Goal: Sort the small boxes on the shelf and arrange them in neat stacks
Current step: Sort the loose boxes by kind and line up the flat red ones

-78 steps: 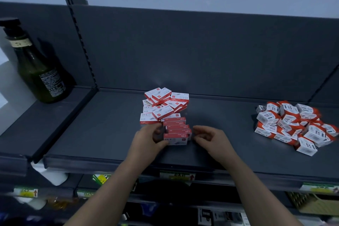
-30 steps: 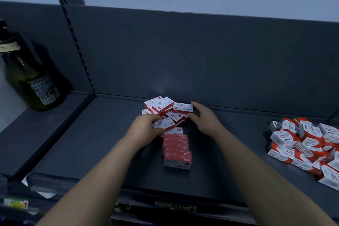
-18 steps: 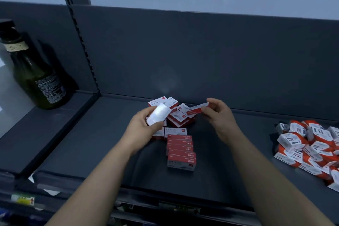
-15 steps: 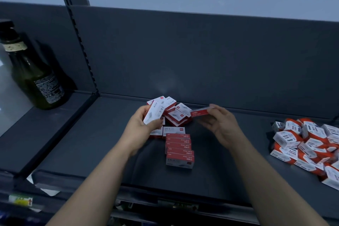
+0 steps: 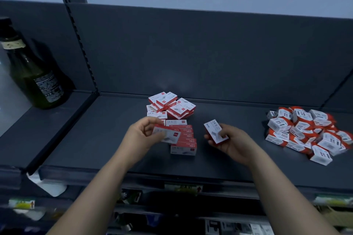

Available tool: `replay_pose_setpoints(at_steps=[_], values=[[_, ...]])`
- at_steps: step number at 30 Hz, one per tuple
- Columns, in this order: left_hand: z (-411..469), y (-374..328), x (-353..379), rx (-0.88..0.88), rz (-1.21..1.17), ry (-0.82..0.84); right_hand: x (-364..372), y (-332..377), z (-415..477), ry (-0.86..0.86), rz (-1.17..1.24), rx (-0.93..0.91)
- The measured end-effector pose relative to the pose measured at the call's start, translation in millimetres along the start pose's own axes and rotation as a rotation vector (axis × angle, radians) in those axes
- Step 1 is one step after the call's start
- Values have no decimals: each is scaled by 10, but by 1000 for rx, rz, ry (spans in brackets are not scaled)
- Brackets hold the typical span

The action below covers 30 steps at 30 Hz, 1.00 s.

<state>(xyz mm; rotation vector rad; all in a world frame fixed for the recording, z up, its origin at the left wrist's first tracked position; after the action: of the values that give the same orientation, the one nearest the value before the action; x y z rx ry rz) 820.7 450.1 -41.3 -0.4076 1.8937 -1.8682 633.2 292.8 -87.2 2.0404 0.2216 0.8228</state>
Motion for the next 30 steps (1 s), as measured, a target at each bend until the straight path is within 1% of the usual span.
replay_pose_setpoints(at_steps=[3,6,9,11,14,17,20,22,25,27,30], values=[[-120,67,75,-30,73,101,-7,-69,-114,33,-103,-21],[-202,146,142,-70,217,148,-20,-113,-209,48,-87,-47],[-209,217,206,-57,343,138,-50,-119,-266,74,-56,-81],[-194,252,235,-30,438,97,-57,-118,-302,96,-110,-105],[-167,174,269,62,543,-6,-53,-129,-371,92,-242,-138],[-158,141,297,104,555,-36,-16,-167,-411,80,-377,-174],[-164,197,267,79,527,-8,56,-215,-437,49,-625,-211],[-169,227,221,70,500,1,143,-228,-450,38,-733,-262],[-141,271,111,63,480,-17,313,-242,-462,56,-773,-343],[-122,302,61,46,445,-28,369,-270,-454,57,-777,-364],[-140,246,48,51,414,-63,357,-247,-458,-2,-799,-390]])
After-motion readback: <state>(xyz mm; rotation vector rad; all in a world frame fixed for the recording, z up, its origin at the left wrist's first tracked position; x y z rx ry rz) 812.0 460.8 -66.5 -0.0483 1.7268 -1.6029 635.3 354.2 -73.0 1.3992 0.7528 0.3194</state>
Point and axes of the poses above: each hand's wrist, its own z-axis towards the middle knuckle, its own x-axis out of the palm, y = z × x, the point moved 9 cm from there along z, towards the middle knuckle, and after that the axes turned 7 degrees about z, right-handed, at the moved point
